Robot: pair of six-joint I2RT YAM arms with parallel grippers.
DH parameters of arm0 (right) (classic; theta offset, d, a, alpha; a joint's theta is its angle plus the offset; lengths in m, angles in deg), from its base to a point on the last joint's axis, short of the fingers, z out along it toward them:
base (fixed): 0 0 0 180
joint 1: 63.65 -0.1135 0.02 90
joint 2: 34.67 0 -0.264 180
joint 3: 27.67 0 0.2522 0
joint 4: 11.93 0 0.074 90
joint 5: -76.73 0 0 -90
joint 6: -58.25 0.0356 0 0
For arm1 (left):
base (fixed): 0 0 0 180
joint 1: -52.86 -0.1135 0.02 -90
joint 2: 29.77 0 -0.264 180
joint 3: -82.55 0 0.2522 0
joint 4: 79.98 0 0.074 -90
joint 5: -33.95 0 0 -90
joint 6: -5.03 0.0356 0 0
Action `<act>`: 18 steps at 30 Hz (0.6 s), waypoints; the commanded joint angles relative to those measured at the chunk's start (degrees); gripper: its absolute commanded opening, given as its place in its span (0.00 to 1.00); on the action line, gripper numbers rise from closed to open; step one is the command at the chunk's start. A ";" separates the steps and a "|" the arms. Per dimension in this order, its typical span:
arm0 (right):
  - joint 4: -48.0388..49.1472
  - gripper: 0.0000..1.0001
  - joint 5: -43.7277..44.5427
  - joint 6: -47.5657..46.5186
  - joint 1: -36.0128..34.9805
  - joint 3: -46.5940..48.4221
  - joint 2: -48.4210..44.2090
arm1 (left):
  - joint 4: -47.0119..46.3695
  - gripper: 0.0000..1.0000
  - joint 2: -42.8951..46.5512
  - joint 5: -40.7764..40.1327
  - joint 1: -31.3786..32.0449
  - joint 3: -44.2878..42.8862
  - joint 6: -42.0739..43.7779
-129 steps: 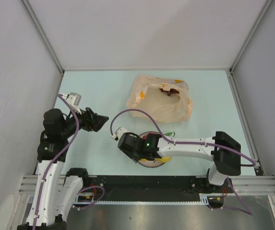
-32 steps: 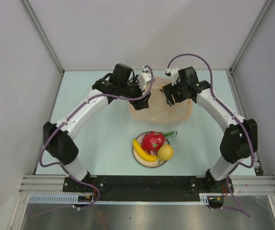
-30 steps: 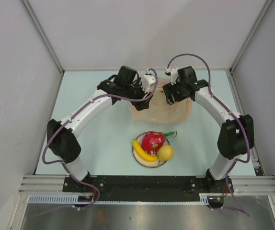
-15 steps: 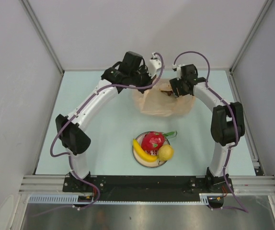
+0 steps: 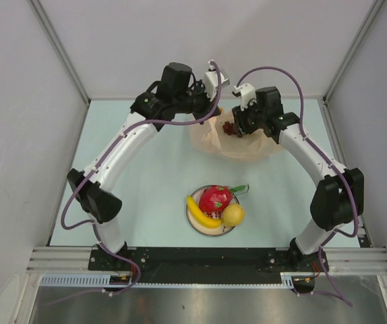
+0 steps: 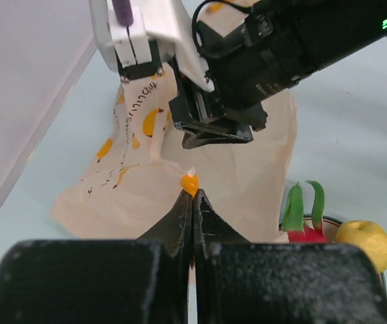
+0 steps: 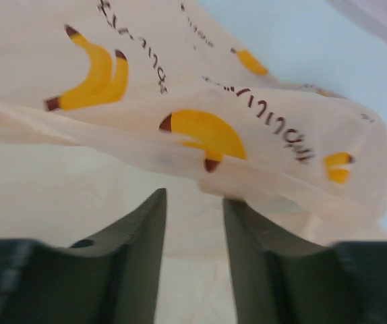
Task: Take the fake fruits out of the plastic bag
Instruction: Adjust the plastic bag at the center of the board, then take out the fake fruit from the plastic bag.
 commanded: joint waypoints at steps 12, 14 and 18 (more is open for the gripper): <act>7.34 0.64 7.42 -1.49 2.43 -2.62 11.91 | -2.30 0.00 0.41 2.82 0.01 0.75 -4.58; 10.79 0.68 8.48 -1.84 2.52 -2.62 14.01 | -2.12 0.00 0.68 3.09 0.01 1.10 -4.14; 17.99 0.67 9.19 -4.56 2.61 -2.44 17.97 | -2.04 0.00 0.85 4.49 0.01 1.54 -3.96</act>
